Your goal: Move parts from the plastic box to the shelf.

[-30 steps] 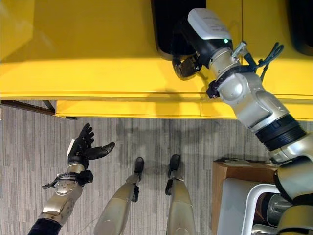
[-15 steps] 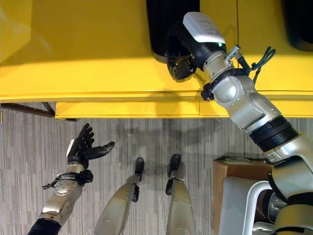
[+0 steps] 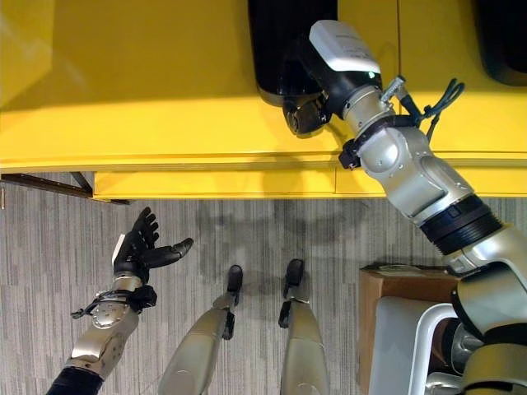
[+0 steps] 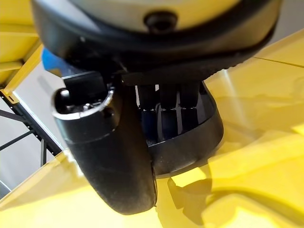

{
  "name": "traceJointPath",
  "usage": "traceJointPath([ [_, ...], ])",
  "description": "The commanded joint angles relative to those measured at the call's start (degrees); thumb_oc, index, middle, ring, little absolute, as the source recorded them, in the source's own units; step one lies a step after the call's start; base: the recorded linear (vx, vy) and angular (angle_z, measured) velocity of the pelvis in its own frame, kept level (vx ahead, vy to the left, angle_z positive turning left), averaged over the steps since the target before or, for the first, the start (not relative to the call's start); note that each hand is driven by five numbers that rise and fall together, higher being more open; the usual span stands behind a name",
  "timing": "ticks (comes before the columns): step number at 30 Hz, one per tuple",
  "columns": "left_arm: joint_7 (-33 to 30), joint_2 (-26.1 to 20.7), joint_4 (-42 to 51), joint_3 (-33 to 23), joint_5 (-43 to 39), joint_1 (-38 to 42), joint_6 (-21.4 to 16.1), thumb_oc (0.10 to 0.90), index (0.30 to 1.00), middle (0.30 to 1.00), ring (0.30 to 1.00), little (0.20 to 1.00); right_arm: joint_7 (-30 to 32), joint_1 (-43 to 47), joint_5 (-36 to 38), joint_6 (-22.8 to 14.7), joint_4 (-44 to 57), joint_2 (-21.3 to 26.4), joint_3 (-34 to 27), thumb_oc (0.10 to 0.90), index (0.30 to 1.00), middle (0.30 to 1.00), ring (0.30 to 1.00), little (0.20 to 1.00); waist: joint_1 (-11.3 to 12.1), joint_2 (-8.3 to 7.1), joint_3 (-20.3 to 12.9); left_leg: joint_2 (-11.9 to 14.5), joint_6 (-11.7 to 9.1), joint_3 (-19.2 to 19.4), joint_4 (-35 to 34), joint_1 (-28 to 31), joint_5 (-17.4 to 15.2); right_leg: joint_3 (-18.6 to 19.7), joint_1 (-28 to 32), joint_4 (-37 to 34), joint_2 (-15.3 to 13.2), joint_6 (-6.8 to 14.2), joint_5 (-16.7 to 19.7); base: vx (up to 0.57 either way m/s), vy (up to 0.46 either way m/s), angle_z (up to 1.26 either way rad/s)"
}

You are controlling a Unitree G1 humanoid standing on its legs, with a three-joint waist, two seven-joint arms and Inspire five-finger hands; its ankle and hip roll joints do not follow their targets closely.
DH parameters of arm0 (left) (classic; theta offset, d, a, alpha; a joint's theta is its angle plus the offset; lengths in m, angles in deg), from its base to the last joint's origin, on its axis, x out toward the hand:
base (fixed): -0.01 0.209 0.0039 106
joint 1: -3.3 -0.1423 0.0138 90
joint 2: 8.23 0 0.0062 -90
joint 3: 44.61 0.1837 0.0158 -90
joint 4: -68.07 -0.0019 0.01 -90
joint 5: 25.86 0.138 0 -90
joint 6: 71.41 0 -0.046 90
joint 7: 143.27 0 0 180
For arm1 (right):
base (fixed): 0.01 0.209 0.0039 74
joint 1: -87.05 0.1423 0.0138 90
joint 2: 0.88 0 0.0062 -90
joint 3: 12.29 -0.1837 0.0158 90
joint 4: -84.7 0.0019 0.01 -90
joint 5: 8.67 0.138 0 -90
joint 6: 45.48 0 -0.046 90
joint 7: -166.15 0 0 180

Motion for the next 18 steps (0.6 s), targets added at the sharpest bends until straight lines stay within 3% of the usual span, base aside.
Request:
traceJointPath([
  [1, -0.3, -2.6, 5.0, 0.6, -0.5, -3.5, -5.2, 0.9, 1.0, 1.0, 1.0, 1.0, 3.7, 4.9, -2.4, -2.4, -2.4, -0.7, -0.7, 0.9, 1.0, 1.0, 1.0, 1.0, 0.1, 0.85, -5.8, 1.3, 0.0, 2.5, -0.6, 3.9, -3.8, 3.6, -0.9, 5.1, 0.7, 3.3, -2.9, 0.0, 0.0, 0.0],
  [18, -0.6, -2.4, 4.9, -0.1, -0.2, -4.1, -4.7, 0.9, 1.0, 1.0, 1.0, 1.0, 5.2, 4.7, -3.3, -3.2, 5.3, 0.9, -3.7, 0.9, 1.0, 1.0, 1.0, 1.0, -0.2, 0.77, -6.1, 1.2, 0.0, 2.5, -1.3, 4.4, -3.5, 3.6, -0.7, 4.8, 0.7, 3.4, -2.6, 0.0, 0.0, 0.0],
])
